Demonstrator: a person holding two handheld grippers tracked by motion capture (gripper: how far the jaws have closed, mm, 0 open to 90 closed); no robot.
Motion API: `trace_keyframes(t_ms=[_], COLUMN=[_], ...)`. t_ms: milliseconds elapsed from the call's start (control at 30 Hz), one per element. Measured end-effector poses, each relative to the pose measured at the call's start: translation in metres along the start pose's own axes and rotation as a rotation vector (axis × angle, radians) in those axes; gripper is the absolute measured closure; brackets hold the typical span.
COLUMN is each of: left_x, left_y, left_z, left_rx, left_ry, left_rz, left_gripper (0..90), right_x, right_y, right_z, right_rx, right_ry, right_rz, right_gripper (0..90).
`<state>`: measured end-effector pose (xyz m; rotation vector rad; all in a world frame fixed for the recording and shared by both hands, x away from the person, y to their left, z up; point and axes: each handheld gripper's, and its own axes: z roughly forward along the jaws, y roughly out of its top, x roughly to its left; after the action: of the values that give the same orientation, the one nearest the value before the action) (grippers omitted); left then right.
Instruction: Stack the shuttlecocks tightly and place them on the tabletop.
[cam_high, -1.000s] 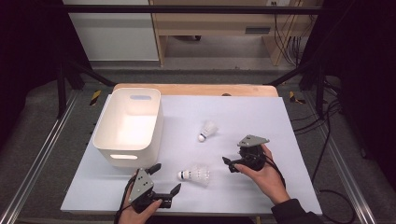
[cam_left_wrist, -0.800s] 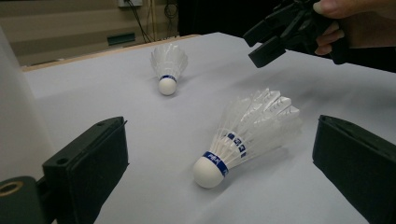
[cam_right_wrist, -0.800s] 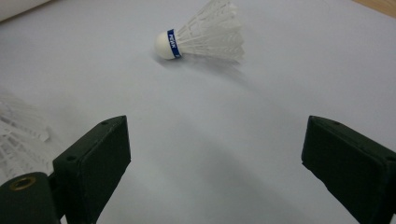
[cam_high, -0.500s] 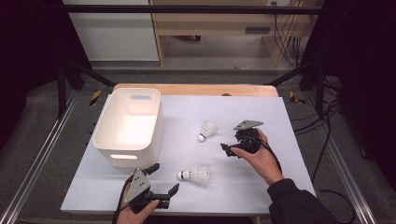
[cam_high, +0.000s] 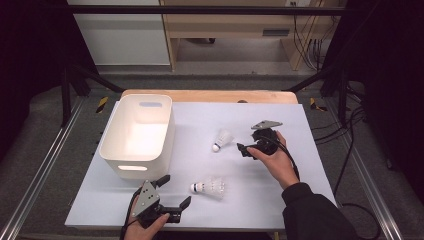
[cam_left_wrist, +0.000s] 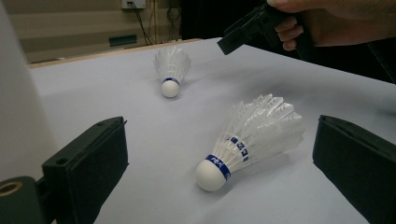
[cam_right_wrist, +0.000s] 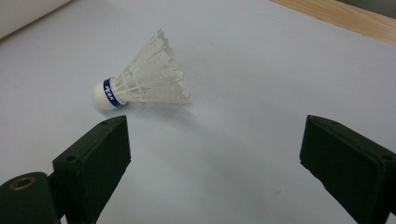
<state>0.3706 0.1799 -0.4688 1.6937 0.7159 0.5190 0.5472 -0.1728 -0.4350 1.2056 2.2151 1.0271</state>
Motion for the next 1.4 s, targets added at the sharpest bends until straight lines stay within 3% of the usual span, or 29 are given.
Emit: trace_keyframes(t_ms=[333,633,1033,1400], left_x=[0.002,0.002,0.002,0.002], left_y=[0.000,0.001,0.000,0.000], left_z=[-0.001,-0.002,-0.001,-0.001], left_rx=[-0.011,-0.012,-0.009,-0.005], left_ry=[0.002,0.003,0.000,0.002], left_rz=[-0.004,-0.005,-0.004,-0.002], left_gripper=[3.1,3.1,3.1,3.0], right_x=[0.000,0.003,0.008,0.014], right_y=[0.006,0.014,0.014,0.016], right_z=[0.006,0.013,0.028,0.044], right_rx=[0.026,0.010,-0.011,-0.035], right_ry=[-0.020,-0.017,0.024,0.102], right_rz=[-0.028,-0.057,-0.098,-0.128], right_gripper=[9.1,8.9,14.2,13.5])
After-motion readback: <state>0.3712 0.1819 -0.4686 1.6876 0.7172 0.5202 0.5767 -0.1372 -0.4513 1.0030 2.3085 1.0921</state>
